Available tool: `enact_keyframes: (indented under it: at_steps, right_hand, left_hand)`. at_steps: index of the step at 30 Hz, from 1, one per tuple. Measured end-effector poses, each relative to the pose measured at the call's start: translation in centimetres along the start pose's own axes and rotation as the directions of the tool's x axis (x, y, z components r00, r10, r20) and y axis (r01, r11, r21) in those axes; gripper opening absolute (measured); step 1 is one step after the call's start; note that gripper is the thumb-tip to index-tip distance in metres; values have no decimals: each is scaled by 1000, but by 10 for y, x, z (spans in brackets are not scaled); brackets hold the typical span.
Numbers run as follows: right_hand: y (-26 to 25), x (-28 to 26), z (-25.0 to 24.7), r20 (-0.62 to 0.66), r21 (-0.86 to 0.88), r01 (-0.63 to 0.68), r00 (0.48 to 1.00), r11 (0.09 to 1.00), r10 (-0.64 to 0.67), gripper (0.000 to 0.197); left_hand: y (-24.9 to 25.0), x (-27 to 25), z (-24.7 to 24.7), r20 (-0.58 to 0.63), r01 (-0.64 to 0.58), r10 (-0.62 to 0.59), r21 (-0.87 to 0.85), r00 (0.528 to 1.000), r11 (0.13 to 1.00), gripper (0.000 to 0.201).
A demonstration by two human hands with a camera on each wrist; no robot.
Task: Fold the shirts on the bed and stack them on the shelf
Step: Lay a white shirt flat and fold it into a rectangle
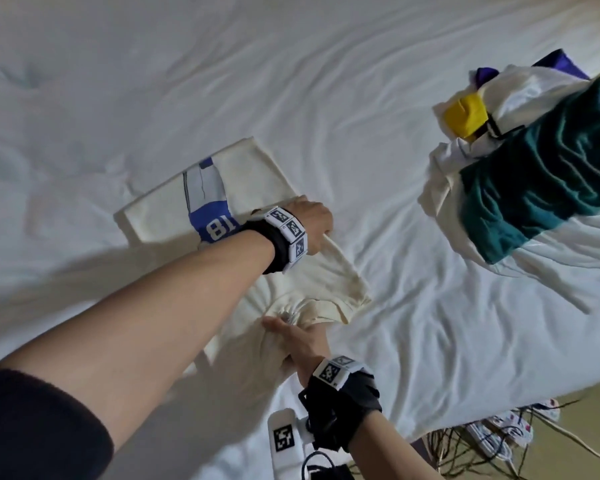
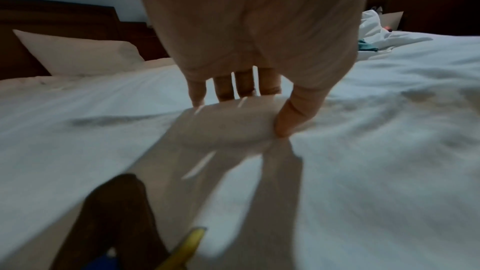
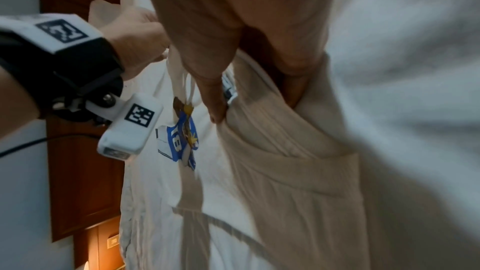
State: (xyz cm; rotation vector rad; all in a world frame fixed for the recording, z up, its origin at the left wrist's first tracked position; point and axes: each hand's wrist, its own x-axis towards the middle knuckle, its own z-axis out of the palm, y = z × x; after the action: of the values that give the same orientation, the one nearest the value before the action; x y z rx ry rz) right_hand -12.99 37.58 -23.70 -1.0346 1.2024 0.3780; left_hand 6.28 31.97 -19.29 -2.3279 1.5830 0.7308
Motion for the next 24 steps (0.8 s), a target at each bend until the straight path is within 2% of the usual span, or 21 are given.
enact_keyframes:
  at_steps: [3, 5, 7, 9, 11, 12, 14, 15, 17, 18, 19, 20, 22, 24]
  right_hand:
    - [-24, -7, -27, -64, -94, 68, 995, 993, -74, 46]
    - [-56, -6, -61, -131, -166, 125, 980, 978, -148, 36]
    - [-96, -1, -102, -234, -249, 197, 938, 948, -256, 44]
    - [-135, 5, -142, -320, -375, 291, 850, 880, -418, 56]
    - [-156, 11, -168, -374, -454, 326, 775, 829, -509, 65]
    - [-157, 15, -176, -427, -501, 279, 744, 819, -514, 73]
    - [-144, 16, -178, -546, -544, 156, 681, 825, -489, 85]
    - [-132, 16, -173, -614, -474, 142, 655, 869, -441, 88]
    - [-105, 14, -158, -750, -131, 170, 627, 977, -210, 85]
    - [-93, 12, -148, -762, 92, 199, 645, 976, -60, 78]
    - [-83, 9, -136, -710, 300, 221, 701, 928, 62, 67]
    - [-75, 7, -123, -618, 468, 230, 776, 853, 129, 53]
    - [-63, 6, -94, -409, 668, 192, 902, 719, 139, 31]
    - [-60, 7, -64, -245, 765, 100, 959, 636, 144, 18]
  left_hand:
    - [-5, 2, -17, -116, 75, -91, -140, 989, 987, 11]
    - [-13, 10, -34, -220, 122, -182, -262, 958, 957, 12]
    - [-20, 23, -49, -314, 142, -279, -397, 908, 907, 21]
    - [-26, 37, -58, -366, 136, -355, -506, 860, 852, 33]
    - [-33, 47, -55, -291, 191, -388, -529, 875, 827, 49]
    - [-38, 48, -51, -208, 259, -405, -500, 890, 826, 56]
    - [-52, 43, -38, -84, 377, -443, -402, 892, 834, 62]
    - [-59, 38, -32, -59, 405, -456, -371, 888, 836, 62]
    - [-70, 28, -21, -54, 433, -479, -346, 876, 832, 57]
    - [-75, 24, -17, -59, 448, -493, -336, 868, 828, 54]
    - [-79, 22, -14, -69, 460, -505, -324, 860, 827, 50]
    - [-83, 21, -12, -81, 467, -512, -307, 855, 829, 47]
    - [-90, 20, -9, -97, 467, -507, -275, 856, 841, 45]
    - [-94, 19, -9, -106, 453, -493, -266, 864, 851, 48]
